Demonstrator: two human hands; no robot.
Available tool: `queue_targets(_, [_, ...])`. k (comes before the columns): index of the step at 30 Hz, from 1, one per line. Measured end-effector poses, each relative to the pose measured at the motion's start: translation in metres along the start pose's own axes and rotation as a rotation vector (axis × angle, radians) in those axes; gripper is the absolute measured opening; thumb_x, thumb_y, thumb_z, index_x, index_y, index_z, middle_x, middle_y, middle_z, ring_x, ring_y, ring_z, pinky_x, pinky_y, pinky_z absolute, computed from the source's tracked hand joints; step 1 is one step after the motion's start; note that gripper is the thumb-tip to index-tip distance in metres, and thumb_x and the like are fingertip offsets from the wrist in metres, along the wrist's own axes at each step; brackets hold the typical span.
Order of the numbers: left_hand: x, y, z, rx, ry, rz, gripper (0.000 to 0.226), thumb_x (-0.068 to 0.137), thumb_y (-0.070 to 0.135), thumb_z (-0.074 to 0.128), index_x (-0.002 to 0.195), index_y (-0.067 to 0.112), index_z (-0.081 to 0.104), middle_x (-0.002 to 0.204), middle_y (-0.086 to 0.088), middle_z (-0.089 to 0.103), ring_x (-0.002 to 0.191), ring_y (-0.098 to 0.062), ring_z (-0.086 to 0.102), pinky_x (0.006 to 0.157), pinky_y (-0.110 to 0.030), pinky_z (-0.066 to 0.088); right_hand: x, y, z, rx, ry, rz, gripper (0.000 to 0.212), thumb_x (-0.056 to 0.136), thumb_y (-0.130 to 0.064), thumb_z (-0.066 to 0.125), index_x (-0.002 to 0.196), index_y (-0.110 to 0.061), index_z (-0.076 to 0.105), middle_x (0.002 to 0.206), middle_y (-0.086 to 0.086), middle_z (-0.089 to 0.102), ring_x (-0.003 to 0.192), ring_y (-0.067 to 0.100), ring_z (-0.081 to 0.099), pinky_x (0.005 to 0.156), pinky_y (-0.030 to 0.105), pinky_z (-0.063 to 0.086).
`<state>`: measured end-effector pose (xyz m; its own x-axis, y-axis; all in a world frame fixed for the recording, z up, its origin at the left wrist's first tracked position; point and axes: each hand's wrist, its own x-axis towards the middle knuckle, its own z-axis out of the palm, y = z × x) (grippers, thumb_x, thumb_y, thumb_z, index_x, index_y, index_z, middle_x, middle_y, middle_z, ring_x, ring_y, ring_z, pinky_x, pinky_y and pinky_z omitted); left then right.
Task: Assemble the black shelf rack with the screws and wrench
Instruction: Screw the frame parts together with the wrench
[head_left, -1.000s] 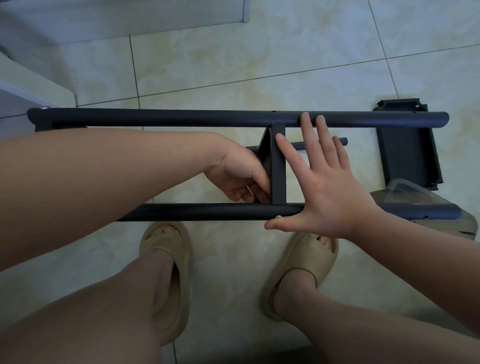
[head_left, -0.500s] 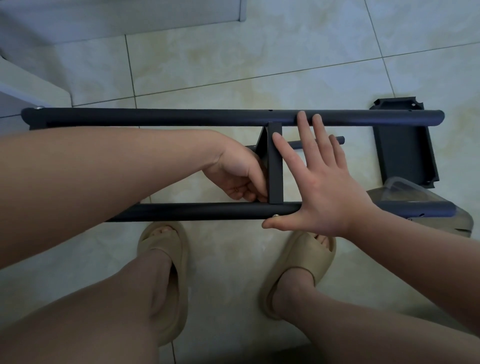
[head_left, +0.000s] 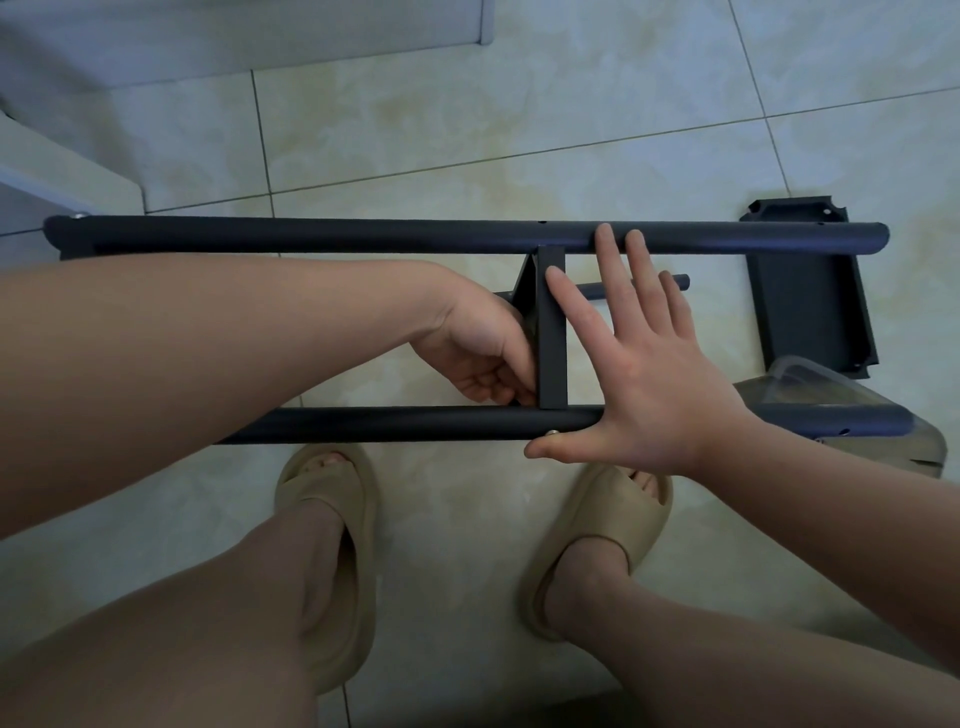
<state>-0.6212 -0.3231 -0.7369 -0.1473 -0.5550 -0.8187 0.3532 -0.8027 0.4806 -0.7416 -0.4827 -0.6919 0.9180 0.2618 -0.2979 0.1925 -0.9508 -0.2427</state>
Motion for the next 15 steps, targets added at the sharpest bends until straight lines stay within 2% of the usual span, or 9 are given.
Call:
queue_targets(5, [-0.0019, -0.0015, 0.0002, -0.033, -0.005, 0.014, 0.012, 0.094, 0.002, 0.058, 0.094, 0.011, 0.067, 0.074, 0.002, 0.064, 0.067, -0.010, 0.053, 0.069, -0.021, 0.043, 0.0000, 0.0000, 0.0008, 0.001, 0.006, -0.002, 0.135, 0.061, -0.101, 0.041, 0.163, -0.025, -0.003, 0.167, 0.014, -0.023, 0.153, 0.035, -0.025, 0.123, 0.062, 0.002])
queue_targets(9, [-0.0021, -0.0038, -0.0007, -0.062, -0.015, 0.032, 0.015, 0.094, 0.000, 0.057, 0.101, 0.010, 0.066, 0.083, -0.002, 0.064, 0.071, -0.011, 0.055, 0.073, -0.023, 0.046, 0.0004, 0.0004, 0.0008, 0.002, 0.007, -0.004, 0.134, 0.061, -0.101, 0.041, 0.163, -0.025, -0.003, 0.167, 0.014, -0.024, 0.152, 0.035, -0.025, 0.123, 0.061, 0.001])
queue_targets(12, [-0.0019, -0.0054, -0.0014, -0.082, -0.023, 0.039, 0.017, 0.093, -0.001, 0.057, 0.099, 0.012, 0.067, 0.087, -0.002, 0.065, 0.073, -0.012, 0.057, 0.076, -0.024, 0.047, 0.0001, 0.0003, 0.0010, 0.004, 0.010, -0.004, 0.134, 0.061, -0.101, 0.040, 0.163, -0.026, -0.004, 0.167, 0.014, -0.024, 0.153, 0.035, -0.025, 0.123, 0.061, 0.001])
queue_targets(15, [-0.0027, -0.0049, -0.0045, -0.085, -0.036, 0.021, 0.016, 0.095, 0.006, 0.057, 0.103, 0.014, 0.069, 0.092, 0.000, 0.067, 0.074, -0.012, 0.059, 0.078, -0.026, 0.048, -0.0001, 0.0004, 0.0012, -0.003, 0.008, -0.006, 0.134, 0.062, -0.101, 0.040, 0.163, -0.026, -0.004, 0.167, 0.014, -0.024, 0.153, 0.035, -0.025, 0.123, 0.062, 0.002])
